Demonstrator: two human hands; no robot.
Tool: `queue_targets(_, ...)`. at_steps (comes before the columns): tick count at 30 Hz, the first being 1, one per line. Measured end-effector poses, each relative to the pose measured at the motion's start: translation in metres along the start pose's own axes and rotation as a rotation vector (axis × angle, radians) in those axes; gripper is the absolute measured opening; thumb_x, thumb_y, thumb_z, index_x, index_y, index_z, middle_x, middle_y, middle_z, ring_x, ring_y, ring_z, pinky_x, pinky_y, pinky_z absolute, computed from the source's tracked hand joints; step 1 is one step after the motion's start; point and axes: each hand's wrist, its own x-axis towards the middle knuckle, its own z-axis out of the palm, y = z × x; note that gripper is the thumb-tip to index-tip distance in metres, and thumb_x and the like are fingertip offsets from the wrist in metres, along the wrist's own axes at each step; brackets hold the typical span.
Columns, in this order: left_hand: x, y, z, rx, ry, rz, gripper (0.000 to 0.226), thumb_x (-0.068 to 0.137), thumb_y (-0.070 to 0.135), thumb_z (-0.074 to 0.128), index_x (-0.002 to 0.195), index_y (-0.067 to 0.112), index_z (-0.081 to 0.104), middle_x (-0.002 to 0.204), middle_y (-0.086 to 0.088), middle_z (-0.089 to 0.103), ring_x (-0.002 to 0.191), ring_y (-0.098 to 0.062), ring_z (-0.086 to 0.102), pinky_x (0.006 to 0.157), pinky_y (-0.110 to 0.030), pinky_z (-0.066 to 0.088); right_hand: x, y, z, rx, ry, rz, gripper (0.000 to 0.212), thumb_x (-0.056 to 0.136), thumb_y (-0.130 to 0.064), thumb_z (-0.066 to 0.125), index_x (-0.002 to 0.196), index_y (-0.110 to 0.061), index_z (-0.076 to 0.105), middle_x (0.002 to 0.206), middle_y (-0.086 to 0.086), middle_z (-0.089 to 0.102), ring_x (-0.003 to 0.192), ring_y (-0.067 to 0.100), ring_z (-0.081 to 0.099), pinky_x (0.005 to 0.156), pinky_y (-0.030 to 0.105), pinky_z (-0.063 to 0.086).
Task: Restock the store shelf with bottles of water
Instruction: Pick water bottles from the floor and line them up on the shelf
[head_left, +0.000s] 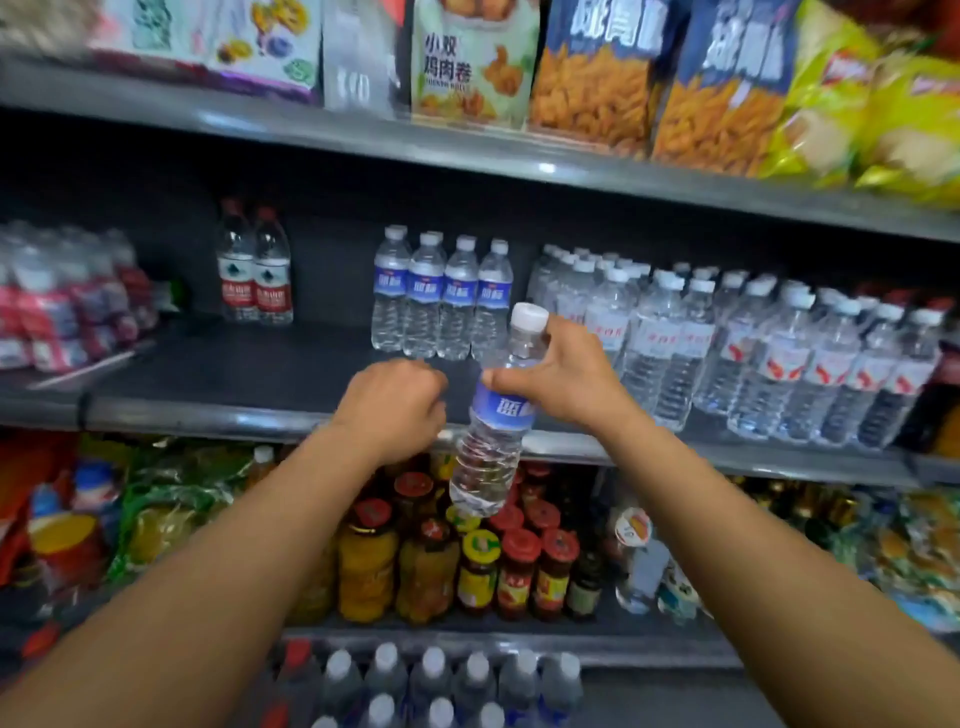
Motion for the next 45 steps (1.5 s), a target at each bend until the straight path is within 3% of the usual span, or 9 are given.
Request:
queue_targets(3, 0.045, -0.015, -0.004, 0.011, 0.050, 0.017, 0.027, 0.093, 0.031, 0.045, 0.107, 0.016, 0.062, 0.110, -0.004, 0.062, 0.103, -0.029, 0.058, 0.072, -0.036, 0.044, 0.052, -0.006, -0.009, 0.001, 0.053, -0.031, 0.039, 0.065, -0.031, 0.086, 0.092, -0.017, 0.060, 0.079, -0.007, 0.063, 0.066, 0.003, 0.057, 0.054, 0.021, 0.042)
queue_targets(8, 0.099, -0.034, 0.011, 0.015, 0.071, 0.024, 0.022, 0.092, 0.029, 0.045, 0.097, 0.016, 0.062, 0.102, -0.005, 0.063, 0.092, -0.028, 0.058, 0.065, -0.032, 0.038, 0.132, 0.011, 0.005, -0.060, 0.113, -0.045, 0.043, 0.069, -0.030, 0.084, 0.086, -0.016, 0.048, 0.079, -0.004, 0.053, 0.063, 0.005, 0.049, 0.050, 0.021, 0.034)
queue_targets(13, 0.133, -0.056, 0.045, 0.015, 0.035, 0.024, 0.022, 0.093, 0.029, 0.045, 0.102, 0.017, 0.062, 0.104, -0.003, 0.062, 0.094, -0.024, 0.059, 0.067, -0.032, 0.041, 0.198, 0.051, 0.035, -0.165, 0.113, -0.016, 0.052, 0.068, -0.035, 0.084, 0.102, -0.009, 0.054, 0.096, 0.006, 0.063, 0.085, 0.021, 0.062, 0.072, 0.038, 0.054)
queue_targets(18, 0.150, -0.068, 0.076, -0.001, -0.020, 0.026, 0.019, 0.095, 0.028, 0.045, 0.097, 0.016, 0.059, 0.104, -0.003, 0.061, 0.095, -0.025, 0.058, 0.069, -0.032, 0.041, 0.239, 0.075, 0.053, -0.220, 0.075, 0.061, 0.056, 0.074, -0.033, 0.082, 0.112, -0.006, 0.051, 0.106, 0.007, 0.057, 0.090, 0.023, 0.056, 0.071, 0.030, 0.042)
queue_targets(23, 0.165, -0.074, 0.096, -0.032, -0.034, 0.056, 0.024, 0.094, 0.030, 0.046, 0.104, 0.014, 0.061, 0.108, -0.003, 0.062, 0.098, -0.025, 0.059, 0.077, -0.036, 0.050, 0.268, 0.094, 0.064, -0.246, 0.064, 0.092, 0.059, 0.071, -0.034, 0.084, 0.114, -0.007, 0.054, 0.112, 0.008, 0.061, 0.101, 0.026, 0.060, 0.084, 0.036, 0.051)
queue_targets(29, 0.178, -0.076, 0.112, -0.039, -0.033, 0.081, 0.027, 0.094, 0.029, 0.046, 0.109, 0.015, 0.062, 0.114, -0.002, 0.061, 0.103, -0.024, 0.058, 0.078, -0.035, 0.048, 0.283, 0.102, 0.066, -0.257, 0.078, 0.121, 0.063, 0.069, -0.039, 0.084, 0.114, -0.008, 0.054, 0.114, 0.010, 0.061, 0.101, 0.027, 0.060, 0.087, 0.039, 0.052)
queue_targets(35, 0.179, -0.074, 0.118, -0.054, -0.033, 0.090, 0.023, 0.094, 0.029, 0.044, 0.099, 0.014, 0.061, 0.110, -0.002, 0.060, 0.099, -0.023, 0.058, 0.076, -0.034, 0.047, 0.285, 0.100, 0.069, -0.262, 0.071, 0.143, 0.078, 0.071, -0.039, 0.083, 0.130, -0.005, 0.046, 0.133, 0.013, 0.052, 0.119, 0.031, 0.053, 0.098, 0.040, 0.048)
queue_targets(41, 0.170, -0.077, 0.115, -0.054, -0.060, 0.103, 0.024, 0.095, 0.029, 0.043, 0.104, 0.015, 0.061, 0.112, 0.000, 0.060, 0.102, -0.022, 0.057, 0.079, -0.034, 0.048, 0.285, 0.098, 0.072, -0.253, 0.074, 0.167, 0.083, 0.070, -0.038, 0.083, 0.134, -0.005, 0.042, 0.137, 0.014, 0.049, 0.124, 0.032, 0.050, 0.101, 0.040, 0.045)
queue_targets(45, 0.167, -0.081, 0.110, -0.047, -0.073, 0.081, 0.026, 0.094, 0.030, 0.044, 0.108, 0.016, 0.062, 0.113, 0.000, 0.060, 0.102, -0.023, 0.058, 0.080, -0.036, 0.051, 0.282, 0.096, 0.070, -0.269, 0.031, 0.191, 0.094, 0.073, -0.037, 0.081, 0.145, -0.005, 0.029, 0.145, 0.016, 0.042, 0.133, 0.034, 0.041, 0.107, 0.041, 0.039)
